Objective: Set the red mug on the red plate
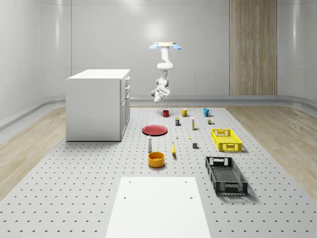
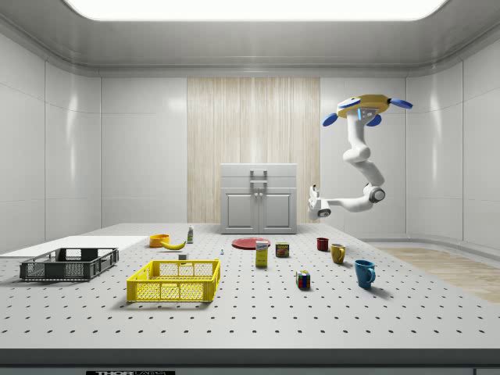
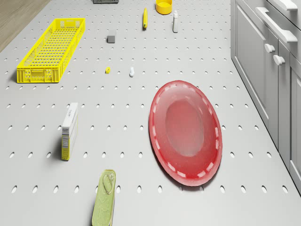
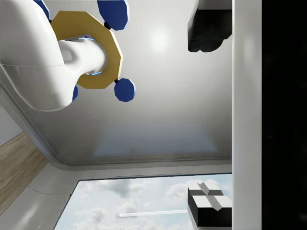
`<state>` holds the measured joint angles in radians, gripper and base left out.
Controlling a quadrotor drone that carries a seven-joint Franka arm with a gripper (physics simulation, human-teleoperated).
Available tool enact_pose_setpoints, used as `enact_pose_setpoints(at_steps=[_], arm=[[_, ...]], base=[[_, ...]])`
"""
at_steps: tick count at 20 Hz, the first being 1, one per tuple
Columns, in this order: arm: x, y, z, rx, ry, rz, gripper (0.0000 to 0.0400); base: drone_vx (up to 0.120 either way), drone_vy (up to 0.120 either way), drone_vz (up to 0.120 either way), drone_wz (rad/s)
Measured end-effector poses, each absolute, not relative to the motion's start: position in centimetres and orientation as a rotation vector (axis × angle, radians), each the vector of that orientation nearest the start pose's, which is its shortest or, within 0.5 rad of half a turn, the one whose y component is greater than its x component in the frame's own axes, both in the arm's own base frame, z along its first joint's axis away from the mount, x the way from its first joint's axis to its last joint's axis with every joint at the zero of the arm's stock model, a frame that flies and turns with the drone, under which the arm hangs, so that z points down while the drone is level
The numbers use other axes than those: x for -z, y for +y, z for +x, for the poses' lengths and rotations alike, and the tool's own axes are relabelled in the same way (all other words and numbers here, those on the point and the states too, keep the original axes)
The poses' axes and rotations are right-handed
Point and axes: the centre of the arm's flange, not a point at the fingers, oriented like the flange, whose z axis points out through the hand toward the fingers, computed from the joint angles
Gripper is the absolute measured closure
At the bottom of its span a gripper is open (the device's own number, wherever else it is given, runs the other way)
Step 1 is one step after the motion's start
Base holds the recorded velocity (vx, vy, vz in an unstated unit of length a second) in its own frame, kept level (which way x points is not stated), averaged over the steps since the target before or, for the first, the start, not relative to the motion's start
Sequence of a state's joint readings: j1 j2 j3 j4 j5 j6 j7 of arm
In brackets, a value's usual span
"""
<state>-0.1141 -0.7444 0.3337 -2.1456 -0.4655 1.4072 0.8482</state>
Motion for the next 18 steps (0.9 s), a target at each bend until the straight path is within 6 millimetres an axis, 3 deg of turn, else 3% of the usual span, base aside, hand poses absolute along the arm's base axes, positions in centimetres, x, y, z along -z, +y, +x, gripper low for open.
enact_pose_setpoints(at_steps=[4,7,10,12,18], arm=[[-62.5,9.3,30.3,-0.578,-0.757,1.806,0.0000],[-57.4,9.7,30.4,-0.689,-0.560,1.324,0.0000],[-53.1,7.8,30.6,-0.752,-0.374,0.869,0.0000],[-51.3,6.1,30.6,-0.772,-0.275,0.628,0.0000],[-49.4,2.2,30.7,-0.786,-0.100,0.219,0.0000]], base=[[0.120,0.000,-0.120,0.000],[0.120,0.000,-0.120,0.000],[0.053,0.000,-0.120,0.000],[0.000,0.000,-0.120,0.000],[-0.027,0.000,-0.120,0.000]])
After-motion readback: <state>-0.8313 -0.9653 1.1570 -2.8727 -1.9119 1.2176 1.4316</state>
